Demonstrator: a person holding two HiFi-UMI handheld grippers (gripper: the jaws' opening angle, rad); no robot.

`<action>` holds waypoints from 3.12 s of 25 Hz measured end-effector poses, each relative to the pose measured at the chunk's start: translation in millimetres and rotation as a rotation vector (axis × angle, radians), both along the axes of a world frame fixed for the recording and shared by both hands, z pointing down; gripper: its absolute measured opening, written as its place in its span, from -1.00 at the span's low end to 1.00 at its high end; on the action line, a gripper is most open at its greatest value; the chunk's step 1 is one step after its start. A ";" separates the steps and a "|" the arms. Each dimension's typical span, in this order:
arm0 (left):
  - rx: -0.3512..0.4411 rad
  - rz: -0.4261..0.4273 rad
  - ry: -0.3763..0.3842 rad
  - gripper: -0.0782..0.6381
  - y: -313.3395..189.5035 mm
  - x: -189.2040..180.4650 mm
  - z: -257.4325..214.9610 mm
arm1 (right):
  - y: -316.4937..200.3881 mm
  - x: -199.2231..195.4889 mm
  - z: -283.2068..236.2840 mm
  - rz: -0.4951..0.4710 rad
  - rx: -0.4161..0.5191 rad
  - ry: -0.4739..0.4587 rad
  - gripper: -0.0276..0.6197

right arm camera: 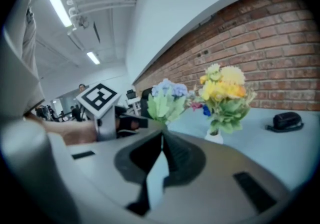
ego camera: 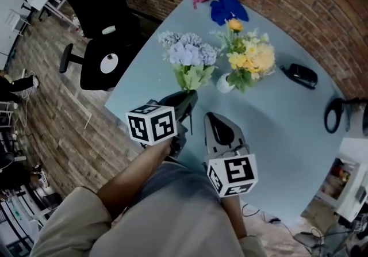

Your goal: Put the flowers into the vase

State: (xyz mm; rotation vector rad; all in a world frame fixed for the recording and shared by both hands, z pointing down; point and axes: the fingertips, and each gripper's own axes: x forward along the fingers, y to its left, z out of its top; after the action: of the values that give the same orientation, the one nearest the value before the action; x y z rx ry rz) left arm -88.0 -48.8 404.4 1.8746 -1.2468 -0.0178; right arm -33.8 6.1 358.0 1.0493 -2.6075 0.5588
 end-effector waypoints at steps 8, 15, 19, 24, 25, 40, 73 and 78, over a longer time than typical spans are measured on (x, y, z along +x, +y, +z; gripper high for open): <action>0.093 -0.033 0.032 -0.67 0.3 1.8 -29.0 | 5.0 3.8 -13.2 0.007 0.032 0.001 -0.84; 0.178 -0.102 0.098 -0.67 -9.2 4.5 -50.1 | 8.4 13.3 -15.1 0.028 0.039 0.010 -0.84; 0.224 -0.128 0.108 -0.67 -19.1 5.5 -62.2 | 4.6 16.9 -20.6 0.030 0.052 0.018 -0.84; 0.259 -0.167 0.128 -0.67 -29.7 6.8 -68.1 | -3.5 24.9 -27.8 0.045 0.069 0.028 -0.84; 0.270 -0.180 0.127 -0.67 -31.9 4.9 -69.4 | -4.7 25.3 -28.1 0.046 0.071 0.028 -0.84; 0.413 -0.312 0.131 -0.67 -81.0 -6.0 -80.6 | -15.8 36.2 -16.3 0.051 0.031 0.083 -0.84; 0.547 -0.317 0.048 -0.67 -126.7 26.0 -54.7 | -23.3 65.9 11.3 0.078 -0.048 0.120 -0.84; 0.549 -0.307 0.029 -0.67 -123.7 31.4 -50.3 | -22.4 69.7 13.8 0.088 -0.053 0.127 -0.84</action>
State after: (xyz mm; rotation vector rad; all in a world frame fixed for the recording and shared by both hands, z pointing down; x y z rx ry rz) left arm -56.5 -172.5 354.1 2.0965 -1.6128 -0.6036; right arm 35.9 -16.3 371.8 1.1482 -2.4338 0.5594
